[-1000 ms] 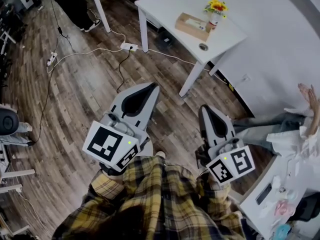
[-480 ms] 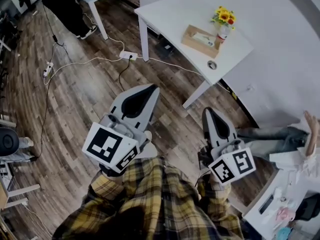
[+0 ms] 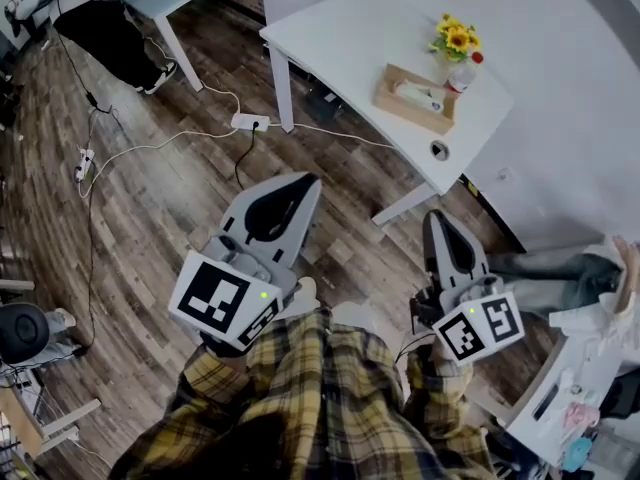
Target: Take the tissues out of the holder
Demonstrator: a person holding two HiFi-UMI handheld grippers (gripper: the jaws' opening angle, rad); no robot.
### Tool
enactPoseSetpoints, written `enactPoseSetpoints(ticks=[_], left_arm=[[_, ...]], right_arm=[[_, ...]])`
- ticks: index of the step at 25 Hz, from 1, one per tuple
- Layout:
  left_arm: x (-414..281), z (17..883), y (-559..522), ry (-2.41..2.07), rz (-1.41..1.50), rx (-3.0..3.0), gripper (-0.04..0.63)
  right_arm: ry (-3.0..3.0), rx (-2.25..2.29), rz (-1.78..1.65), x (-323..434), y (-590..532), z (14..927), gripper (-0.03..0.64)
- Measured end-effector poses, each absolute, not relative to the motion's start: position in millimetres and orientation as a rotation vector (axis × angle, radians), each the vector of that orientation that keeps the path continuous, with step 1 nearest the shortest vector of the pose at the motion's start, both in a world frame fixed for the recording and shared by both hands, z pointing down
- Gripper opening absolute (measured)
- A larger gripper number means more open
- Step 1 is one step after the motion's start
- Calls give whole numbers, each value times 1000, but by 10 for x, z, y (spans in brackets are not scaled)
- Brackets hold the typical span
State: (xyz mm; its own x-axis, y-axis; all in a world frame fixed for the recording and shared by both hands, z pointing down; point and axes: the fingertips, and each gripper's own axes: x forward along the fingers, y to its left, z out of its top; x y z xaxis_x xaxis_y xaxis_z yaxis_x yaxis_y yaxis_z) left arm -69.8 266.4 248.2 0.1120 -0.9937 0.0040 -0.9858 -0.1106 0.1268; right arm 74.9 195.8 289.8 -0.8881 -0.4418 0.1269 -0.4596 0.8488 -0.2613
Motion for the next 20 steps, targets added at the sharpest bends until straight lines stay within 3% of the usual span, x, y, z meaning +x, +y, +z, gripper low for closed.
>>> enactPoseSetpoints(ticks=[20], left_arm=[[-1164, 2708, 1317, -1915, -93, 2308, 15]], right_arm=[[-2894, 838, 500, 356, 673, 3161, 12]])
